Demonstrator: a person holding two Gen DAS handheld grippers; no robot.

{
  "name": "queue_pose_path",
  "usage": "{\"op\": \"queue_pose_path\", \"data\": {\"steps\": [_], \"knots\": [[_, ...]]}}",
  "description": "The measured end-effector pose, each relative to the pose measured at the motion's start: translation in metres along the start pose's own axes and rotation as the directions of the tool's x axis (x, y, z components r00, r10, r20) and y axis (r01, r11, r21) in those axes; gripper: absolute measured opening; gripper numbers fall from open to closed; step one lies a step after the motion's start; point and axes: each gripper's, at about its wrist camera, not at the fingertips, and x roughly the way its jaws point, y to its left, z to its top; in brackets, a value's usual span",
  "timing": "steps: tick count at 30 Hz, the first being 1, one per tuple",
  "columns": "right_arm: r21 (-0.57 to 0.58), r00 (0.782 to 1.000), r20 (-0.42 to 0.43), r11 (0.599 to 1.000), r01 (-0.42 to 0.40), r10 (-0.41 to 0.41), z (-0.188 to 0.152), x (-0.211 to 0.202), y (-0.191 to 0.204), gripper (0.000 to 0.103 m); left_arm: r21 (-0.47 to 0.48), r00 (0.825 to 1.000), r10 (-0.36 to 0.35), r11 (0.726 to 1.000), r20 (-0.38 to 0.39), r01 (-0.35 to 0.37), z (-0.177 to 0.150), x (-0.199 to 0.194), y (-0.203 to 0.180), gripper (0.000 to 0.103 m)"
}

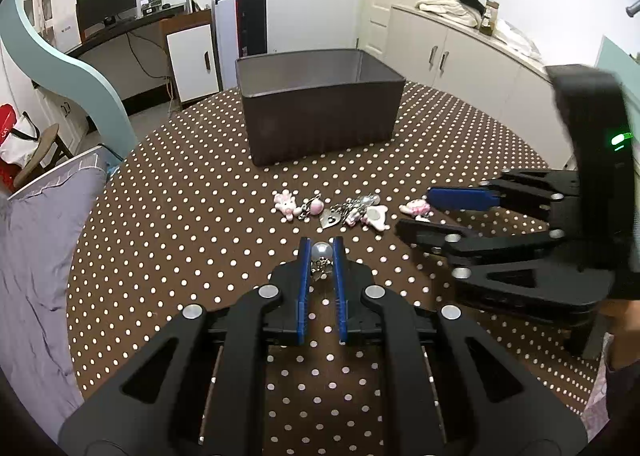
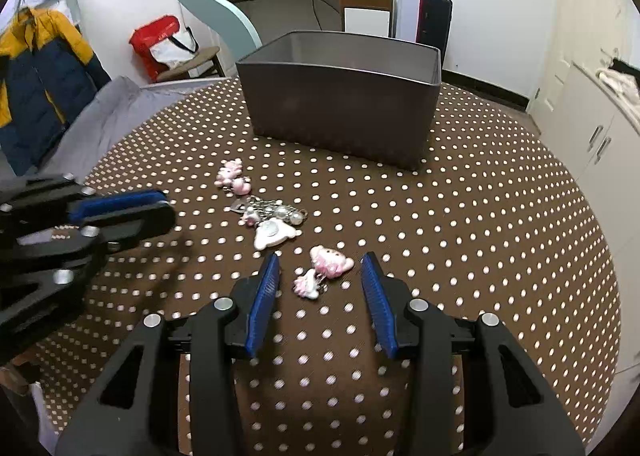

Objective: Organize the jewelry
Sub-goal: 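Grasp the pink charm with the right gripper, then carry both charms into the tin and open both grippers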

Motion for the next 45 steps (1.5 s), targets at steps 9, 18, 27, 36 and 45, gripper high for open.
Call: {"op": "queue_pose_path", "data": {"steps": [9, 18, 27, 36, 45], "knots": [[-0.032, 1.0, 0.019, 0.999, -0.012, 0.012, -0.001, -0.009, -0.004, 0.019, 0.007, 0.999, -0.007, 1.0, 0.035, 0.007, 0.013, -0.009, -0.003, 0.011], [-0.041, 0.992, 0.105, 0.997, -0.069, 0.073, 0.027, -0.044, -0.013, 0.019, 0.043, 0.997, 0.0, 0.999, 0.079, -0.003, 0.039, -0.018, -0.015, 0.011], [-0.039, 0.981, 0.183, 0.998, -0.059, 0.065, 0.066, -0.062, -0.027, 0.019, 0.054, 0.992, 0.029, 0.998, 0.119, -0.035, 0.08, -0.019, -0.014, 0.011], [0.03, 0.972, 0.219, 0.995, -0.097, 0.088, 0.096, -0.053, -0.05, 0.019, -0.022, 0.996, 0.008, 1.0, 0.094, -0.006, 0.131, 0.001, 0.01, 0.011], [0.089, 0.981, 0.167, 0.99, -0.112, 0.096, 0.102, -0.018, -0.062, 0.019, -0.061, 1.0, 0.012, 0.998, -0.001, -0.013, 0.139, 0.049, 0.022, 0.011]]}}
